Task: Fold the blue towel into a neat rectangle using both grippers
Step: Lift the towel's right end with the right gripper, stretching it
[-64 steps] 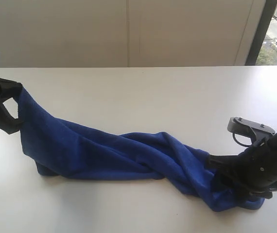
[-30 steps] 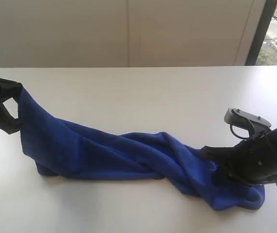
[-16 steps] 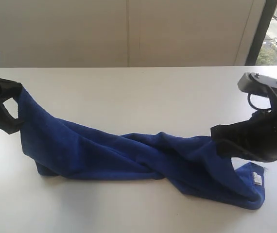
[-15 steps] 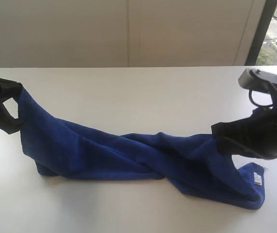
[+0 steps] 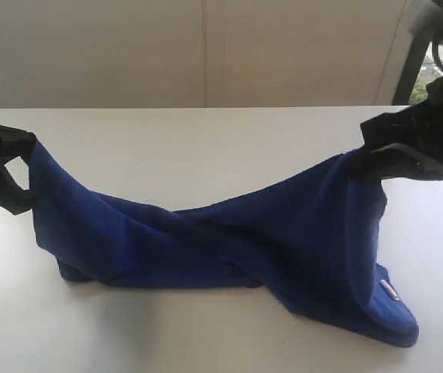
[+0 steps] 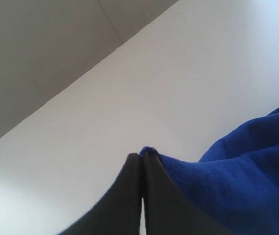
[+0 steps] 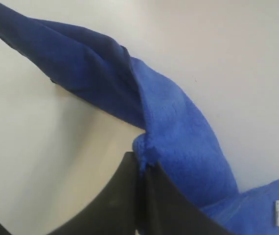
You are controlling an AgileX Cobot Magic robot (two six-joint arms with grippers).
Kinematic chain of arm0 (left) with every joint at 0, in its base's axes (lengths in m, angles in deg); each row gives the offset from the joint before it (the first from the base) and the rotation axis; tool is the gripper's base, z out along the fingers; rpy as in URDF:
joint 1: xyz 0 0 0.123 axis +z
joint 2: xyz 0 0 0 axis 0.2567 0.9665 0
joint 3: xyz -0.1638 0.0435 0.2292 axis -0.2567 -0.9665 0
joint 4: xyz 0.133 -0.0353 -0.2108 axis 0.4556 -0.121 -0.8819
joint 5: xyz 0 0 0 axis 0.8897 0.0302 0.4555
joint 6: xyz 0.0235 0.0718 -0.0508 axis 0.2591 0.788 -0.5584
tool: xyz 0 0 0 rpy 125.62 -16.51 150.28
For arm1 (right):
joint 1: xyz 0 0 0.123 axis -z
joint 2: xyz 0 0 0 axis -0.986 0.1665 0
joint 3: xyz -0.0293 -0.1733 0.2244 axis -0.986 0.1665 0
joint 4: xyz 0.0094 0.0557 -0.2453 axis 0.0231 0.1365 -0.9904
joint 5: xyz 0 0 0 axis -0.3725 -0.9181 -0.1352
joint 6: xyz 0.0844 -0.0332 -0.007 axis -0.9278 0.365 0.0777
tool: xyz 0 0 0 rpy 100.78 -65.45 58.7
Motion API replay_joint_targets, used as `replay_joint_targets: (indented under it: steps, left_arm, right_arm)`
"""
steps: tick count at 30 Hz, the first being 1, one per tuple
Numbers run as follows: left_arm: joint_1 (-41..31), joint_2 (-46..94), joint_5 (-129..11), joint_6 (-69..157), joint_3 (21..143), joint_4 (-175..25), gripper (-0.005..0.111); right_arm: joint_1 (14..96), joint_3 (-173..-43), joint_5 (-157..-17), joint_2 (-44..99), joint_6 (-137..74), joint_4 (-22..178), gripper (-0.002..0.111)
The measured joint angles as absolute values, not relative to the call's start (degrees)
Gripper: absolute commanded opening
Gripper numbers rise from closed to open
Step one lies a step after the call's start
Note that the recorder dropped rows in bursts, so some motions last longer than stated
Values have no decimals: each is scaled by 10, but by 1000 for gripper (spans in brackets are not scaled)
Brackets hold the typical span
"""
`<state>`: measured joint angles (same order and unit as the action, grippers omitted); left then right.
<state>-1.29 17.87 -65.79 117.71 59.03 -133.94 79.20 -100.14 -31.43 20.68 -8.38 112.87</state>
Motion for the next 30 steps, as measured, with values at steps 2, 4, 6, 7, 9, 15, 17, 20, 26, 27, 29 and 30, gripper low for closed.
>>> replay_joint_targets:
  steps: [2,4,6,7,9,15,17,20,26,27,29,30]
  left_arm:
    - [-13,179,-657,1177,590,-1339,0]
    - [-13,179,-656,1170,590,-1339,0]
    - [-13,179,-656,1166,590,-1339,0]
    - [-13,179,-657,1164,590,-1339,0]
    - [-13,173,-659,1155,590,-1348,0]
    - [-13,100,-660,1144,590,-1396,0]
    - [-13,68,-660,1143,590,-1403,0]
    - [-13,24,-655,1141,590,-1407,0]
    - [-13,-7,-632,1139,578,-1413,0]
    - [-13,6,-631,1139,560,-1413,0]
    - [-13,30,-634,1139,527,-1413,0]
    - [-13,44,-641,1139,509,-1413,0]
  right_arm:
    - [792,-1012,-310,200,-84,1127,0]
    - [792,-1022,-306,194,-84,1122,0]
    - [792,-1029,-305,187,-85,1103,0]
    - [792,-1032,-304,185,-90,1086,0]
    - [792,-1036,-304,178,-111,1042,0]
    - [792,-1044,-304,153,-191,889,0]
    - [792,-1044,-304,142,-199,872,0]
    - [792,-1044,-312,130,-204,865,0]
    - [792,-1048,-319,125,-204,863,0]
    - [792,-1048,-319,125,-204,863,0]
    - [792,-1045,-320,125,-204,861,0]
    - [792,-1044,-320,125,-204,861,0]
